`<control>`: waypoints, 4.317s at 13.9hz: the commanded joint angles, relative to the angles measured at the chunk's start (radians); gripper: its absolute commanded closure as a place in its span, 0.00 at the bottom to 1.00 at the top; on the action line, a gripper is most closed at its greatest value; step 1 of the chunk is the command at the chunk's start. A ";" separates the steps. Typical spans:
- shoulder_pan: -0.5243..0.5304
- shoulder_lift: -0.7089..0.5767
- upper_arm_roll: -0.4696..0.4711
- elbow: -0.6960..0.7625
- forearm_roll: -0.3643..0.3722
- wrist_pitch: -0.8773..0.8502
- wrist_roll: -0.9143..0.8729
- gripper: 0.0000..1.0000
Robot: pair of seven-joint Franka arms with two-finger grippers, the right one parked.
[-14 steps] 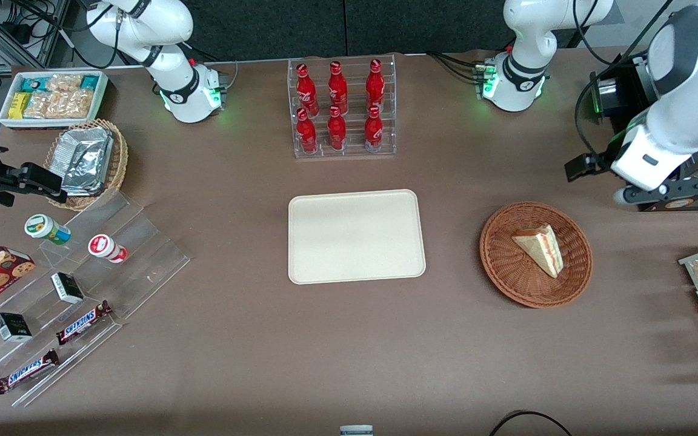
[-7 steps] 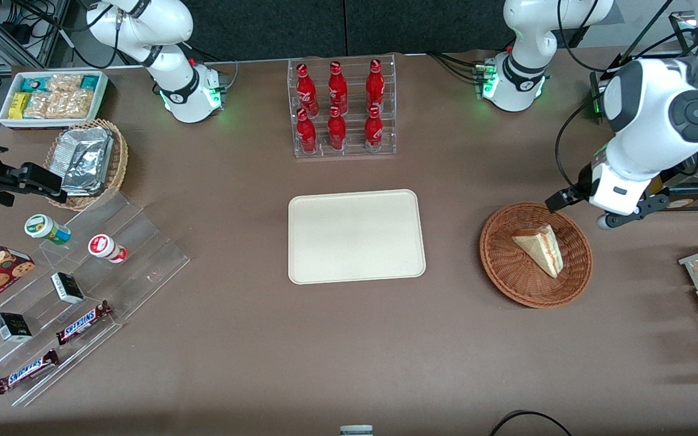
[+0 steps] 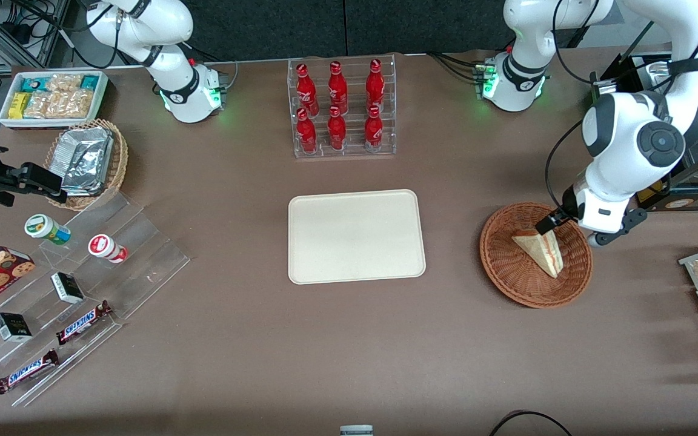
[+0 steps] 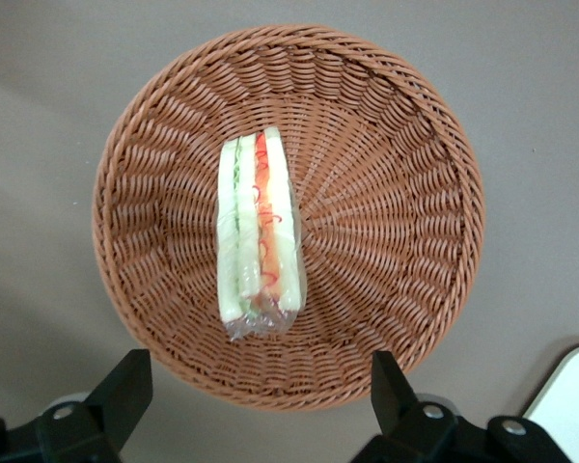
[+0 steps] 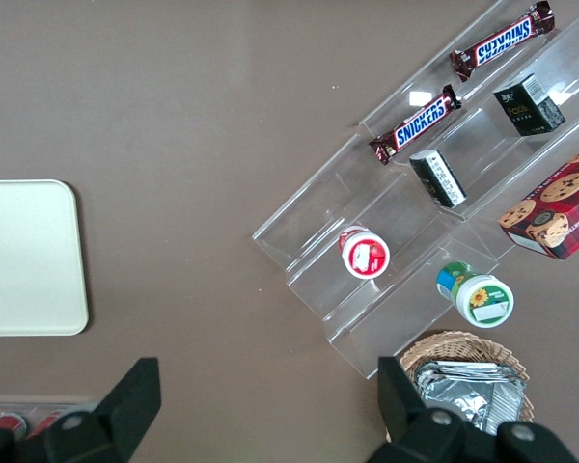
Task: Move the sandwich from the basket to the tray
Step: 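Move the left gripper over the wicker basket and lower toward the sandwich, then close the left gripper on the wrapped sandwich wedge in the basket, then lift the sandwich and carry it with the left gripper over the tray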
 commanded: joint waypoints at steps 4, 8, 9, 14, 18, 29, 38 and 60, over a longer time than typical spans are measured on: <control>0.000 0.085 0.037 0.003 0.028 0.095 -0.021 0.00; 0.000 0.148 0.044 0.001 0.028 0.150 -0.030 0.00; 0.000 0.152 0.046 0.003 0.027 0.150 -0.034 0.00; 0.000 0.181 0.052 0.003 0.007 0.158 -0.042 0.00; 0.000 0.209 0.051 0.003 0.005 0.161 -0.071 0.04; -0.002 0.237 0.051 0.084 -0.010 0.093 -0.177 1.00; -0.143 0.234 0.038 0.314 0.019 -0.189 -0.035 1.00; -0.743 0.665 0.041 0.834 0.016 -0.272 -0.265 1.00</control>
